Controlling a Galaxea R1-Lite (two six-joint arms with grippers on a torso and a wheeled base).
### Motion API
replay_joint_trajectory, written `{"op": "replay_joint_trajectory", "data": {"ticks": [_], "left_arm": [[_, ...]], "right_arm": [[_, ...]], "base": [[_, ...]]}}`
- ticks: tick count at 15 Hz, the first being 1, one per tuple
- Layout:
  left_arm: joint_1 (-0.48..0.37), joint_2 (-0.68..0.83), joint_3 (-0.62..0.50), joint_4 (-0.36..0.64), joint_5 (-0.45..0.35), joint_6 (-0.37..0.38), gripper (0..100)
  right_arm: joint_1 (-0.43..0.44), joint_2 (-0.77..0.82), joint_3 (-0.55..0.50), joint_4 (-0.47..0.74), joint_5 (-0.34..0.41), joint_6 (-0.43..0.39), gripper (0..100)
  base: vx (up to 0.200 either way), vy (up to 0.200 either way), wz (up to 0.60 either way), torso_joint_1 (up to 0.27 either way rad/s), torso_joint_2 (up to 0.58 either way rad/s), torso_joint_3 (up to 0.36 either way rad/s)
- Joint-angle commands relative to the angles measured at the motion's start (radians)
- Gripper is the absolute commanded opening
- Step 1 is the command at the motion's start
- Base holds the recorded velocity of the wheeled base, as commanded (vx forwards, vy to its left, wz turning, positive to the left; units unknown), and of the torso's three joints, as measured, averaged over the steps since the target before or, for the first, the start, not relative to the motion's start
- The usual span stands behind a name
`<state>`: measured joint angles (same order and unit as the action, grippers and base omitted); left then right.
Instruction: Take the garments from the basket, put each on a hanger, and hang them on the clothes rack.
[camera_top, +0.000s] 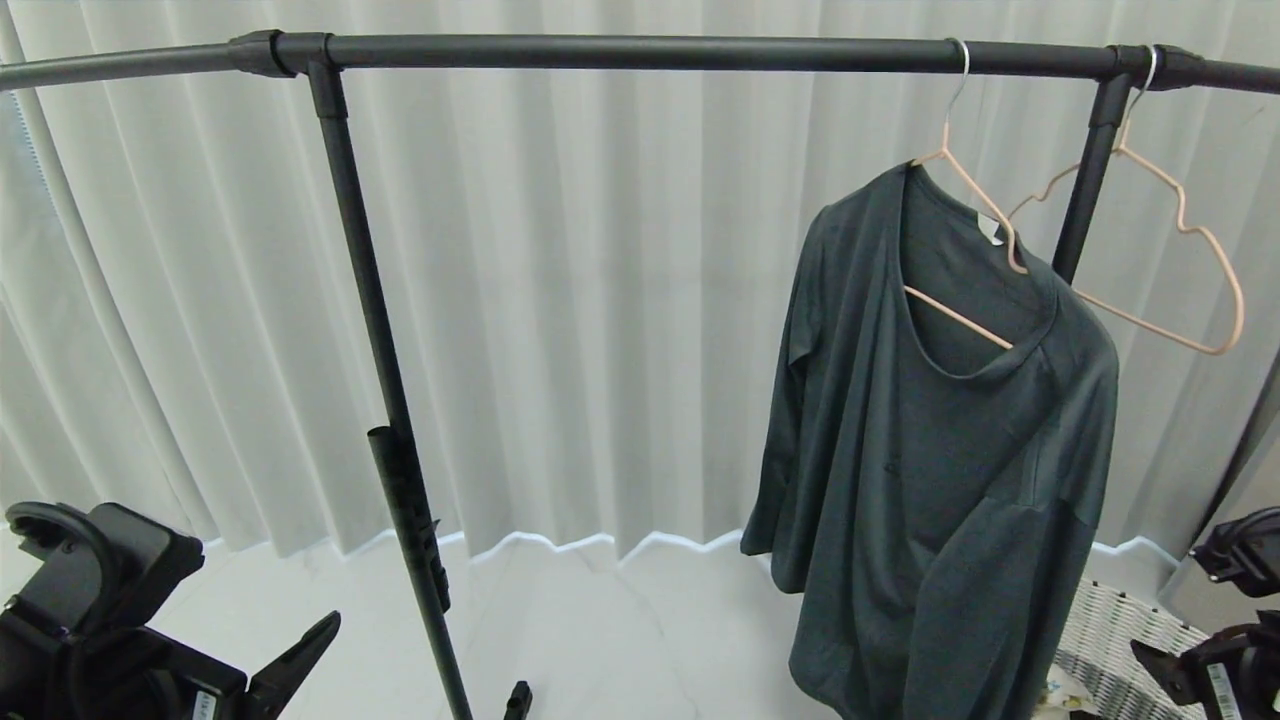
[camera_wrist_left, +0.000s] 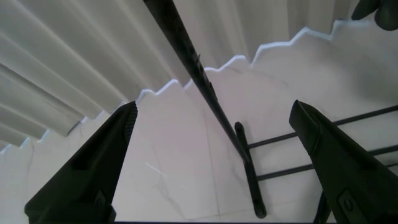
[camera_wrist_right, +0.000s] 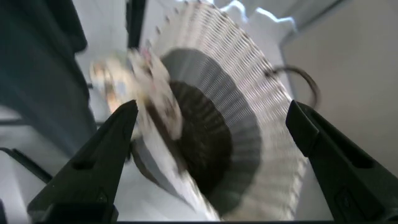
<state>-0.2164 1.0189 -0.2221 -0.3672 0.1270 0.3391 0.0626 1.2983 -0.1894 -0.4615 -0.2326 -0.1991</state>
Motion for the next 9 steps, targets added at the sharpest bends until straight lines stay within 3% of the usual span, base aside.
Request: {"op": "replay_joint_trajectory", "data": {"ticks": [1,5,9], "left_arm": [[0.000,-0.007,0.000,0.001,0.000,0.000,100],[0.000,-0.026,0.010,0.001,0.000,-0.002,100],[0.000,-0.025,0.021,0.001,0.000,-0.002,100]], "right_arm": [[0.028,0.265,0.002,-0.126,-0.004,0.017,100],[0.083,0.444,-0.007,-0.149,-0.004,0.018,100],[0.079,0.633,-0.108,-0.154,-0.004,0.020,100]], "base": [[0.000,0.000,0.00,0.000,0.00,0.000],[0.000,0.000,0.00,0.000,0.00,0.000],[0.000,0.000,0.00,0.000,0.00,0.000]]}}
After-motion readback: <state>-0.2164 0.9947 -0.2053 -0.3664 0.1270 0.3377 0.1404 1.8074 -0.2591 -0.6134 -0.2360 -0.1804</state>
